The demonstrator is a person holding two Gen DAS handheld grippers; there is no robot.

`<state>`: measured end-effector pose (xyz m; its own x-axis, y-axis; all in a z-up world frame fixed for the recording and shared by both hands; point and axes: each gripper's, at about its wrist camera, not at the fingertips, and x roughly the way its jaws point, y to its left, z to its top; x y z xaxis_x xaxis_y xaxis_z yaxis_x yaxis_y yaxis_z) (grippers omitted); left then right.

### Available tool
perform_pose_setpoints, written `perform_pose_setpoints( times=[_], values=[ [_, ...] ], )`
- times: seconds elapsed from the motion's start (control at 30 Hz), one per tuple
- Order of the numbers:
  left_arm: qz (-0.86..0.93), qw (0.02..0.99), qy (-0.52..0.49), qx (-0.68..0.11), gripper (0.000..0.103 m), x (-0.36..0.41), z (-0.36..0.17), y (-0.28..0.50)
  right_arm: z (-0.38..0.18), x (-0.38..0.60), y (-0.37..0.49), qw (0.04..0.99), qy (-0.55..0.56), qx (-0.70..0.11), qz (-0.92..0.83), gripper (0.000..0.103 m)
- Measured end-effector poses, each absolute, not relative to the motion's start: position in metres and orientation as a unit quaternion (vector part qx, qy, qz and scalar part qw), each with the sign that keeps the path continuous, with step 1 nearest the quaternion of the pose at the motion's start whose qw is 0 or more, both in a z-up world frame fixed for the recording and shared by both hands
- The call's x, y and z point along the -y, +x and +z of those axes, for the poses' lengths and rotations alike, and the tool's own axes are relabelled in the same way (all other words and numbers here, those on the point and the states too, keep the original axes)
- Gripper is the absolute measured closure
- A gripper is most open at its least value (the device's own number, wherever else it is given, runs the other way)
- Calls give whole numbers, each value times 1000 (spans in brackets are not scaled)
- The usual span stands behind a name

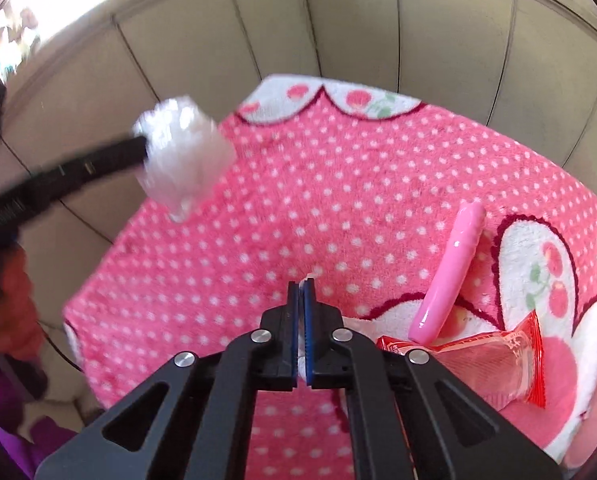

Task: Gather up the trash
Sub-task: 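Carry the plastic bag and tissue toward the pink bucket with both tools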

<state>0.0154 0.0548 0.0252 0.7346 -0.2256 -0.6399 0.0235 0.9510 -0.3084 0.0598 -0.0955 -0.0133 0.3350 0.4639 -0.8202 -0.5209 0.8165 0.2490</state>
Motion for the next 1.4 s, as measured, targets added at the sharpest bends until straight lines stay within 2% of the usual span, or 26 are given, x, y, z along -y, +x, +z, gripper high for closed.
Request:
perform_pose_setpoints(
  times=[0.37,0.73,1.1,1.4],
  values=[
    [-80,934,-121,-326,102,-39,55,-6,47,145,43,833,111,-432,326,101],
    [-116,939,-95,-309,102,0,80,-22,88,201,22,869,141,-372,294,101],
    [-199,927,-50,-314,102,97,90,-8,83,314,5,901,198,-336,189,101],
    [-265,909,-17,-322,102,189,88,16,57,399,-8,911,227,-329,100,101]
  ],
)
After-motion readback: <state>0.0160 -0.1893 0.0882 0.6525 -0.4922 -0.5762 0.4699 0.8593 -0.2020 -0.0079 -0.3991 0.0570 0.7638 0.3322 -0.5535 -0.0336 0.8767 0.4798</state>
